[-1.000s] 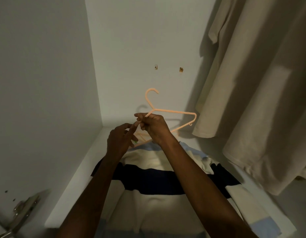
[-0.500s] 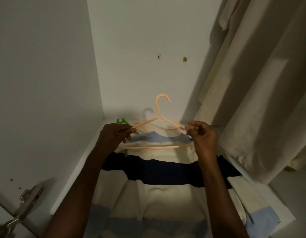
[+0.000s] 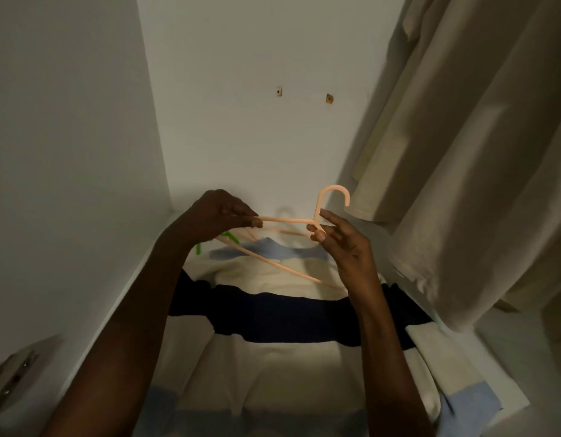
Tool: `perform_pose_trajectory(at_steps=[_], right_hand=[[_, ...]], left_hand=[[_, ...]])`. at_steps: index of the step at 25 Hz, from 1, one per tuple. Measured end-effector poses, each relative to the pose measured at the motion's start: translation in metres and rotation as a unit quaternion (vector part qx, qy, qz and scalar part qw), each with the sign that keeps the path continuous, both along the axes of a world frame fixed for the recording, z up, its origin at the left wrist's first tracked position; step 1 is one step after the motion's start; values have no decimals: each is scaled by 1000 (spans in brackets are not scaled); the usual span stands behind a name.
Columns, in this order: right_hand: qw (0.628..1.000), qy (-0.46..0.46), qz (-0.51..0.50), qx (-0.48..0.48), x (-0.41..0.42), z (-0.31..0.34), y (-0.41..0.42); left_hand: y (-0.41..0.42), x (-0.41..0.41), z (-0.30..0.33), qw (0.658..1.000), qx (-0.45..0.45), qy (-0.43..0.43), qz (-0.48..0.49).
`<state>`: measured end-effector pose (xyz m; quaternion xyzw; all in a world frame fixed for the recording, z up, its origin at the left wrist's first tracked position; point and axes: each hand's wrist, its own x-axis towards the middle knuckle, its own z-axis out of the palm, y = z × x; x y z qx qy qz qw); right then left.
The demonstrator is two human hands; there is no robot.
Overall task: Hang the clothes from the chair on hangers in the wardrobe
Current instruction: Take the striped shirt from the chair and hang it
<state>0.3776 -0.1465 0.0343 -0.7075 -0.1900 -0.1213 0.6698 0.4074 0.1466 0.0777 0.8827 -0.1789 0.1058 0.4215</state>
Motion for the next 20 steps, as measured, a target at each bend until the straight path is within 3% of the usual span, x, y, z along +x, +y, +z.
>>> perform_pose_trajectory(at_steps=[5, 8, 10, 12, 16, 18, 20], right_hand=[[999, 1, 16, 52, 27, 32, 5], [990, 10, -94, 108, 60, 36, 4], [976, -9, -148, 157, 75, 35, -9], [964, -24, -173, 199, 87, 38, -20], [932, 24, -175, 317, 119, 46, -17], [923, 45, -152, 352, 135, 46, -11], [916, 48, -129, 376, 148, 44, -8]], left_hand=[[-26, 34, 6, 982, -35, -144, 120], [-48, 55, -15, 911, -37, -311, 270], [-61, 52, -33, 876, -120, -287, 368], [-79, 48, -57, 892, -153, -204, 373], [-103, 64, -115, 975, 99, -103, 173], [-110, 69, -126, 968, 242, -14, 66], [-114, 70, -129, 942, 333, -25, 41]])
